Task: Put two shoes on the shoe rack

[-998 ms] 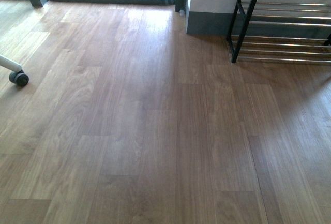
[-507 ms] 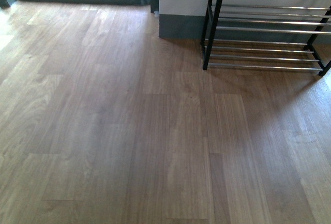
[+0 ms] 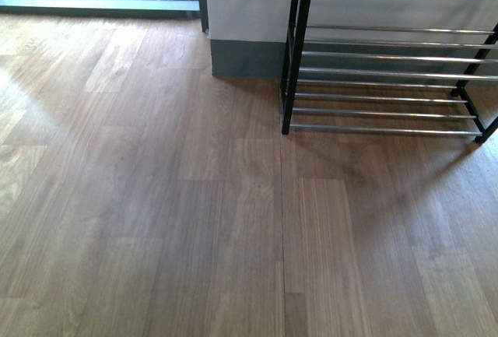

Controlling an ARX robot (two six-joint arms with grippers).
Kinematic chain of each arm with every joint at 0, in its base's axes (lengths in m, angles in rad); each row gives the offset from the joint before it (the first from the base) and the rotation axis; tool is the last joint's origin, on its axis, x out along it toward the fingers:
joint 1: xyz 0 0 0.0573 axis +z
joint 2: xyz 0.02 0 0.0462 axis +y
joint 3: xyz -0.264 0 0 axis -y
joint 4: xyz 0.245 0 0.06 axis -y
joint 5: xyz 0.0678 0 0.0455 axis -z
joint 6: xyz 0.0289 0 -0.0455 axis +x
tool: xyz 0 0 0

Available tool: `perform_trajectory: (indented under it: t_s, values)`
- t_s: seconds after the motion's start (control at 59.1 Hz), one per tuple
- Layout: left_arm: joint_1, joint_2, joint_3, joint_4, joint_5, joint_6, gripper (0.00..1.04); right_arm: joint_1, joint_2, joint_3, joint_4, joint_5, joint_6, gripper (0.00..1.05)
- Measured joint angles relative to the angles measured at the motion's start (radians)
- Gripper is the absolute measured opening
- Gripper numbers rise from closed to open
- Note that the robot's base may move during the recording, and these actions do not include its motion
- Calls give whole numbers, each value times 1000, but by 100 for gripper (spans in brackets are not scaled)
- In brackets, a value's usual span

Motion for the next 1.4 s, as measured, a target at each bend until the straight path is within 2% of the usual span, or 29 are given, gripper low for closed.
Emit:
perform_trajectory:
  t_s: [1.404]
  values:
    - [0, 0, -2, 0, 0, 0, 2, -1, 1, -3, -2, 0, 1, 1]
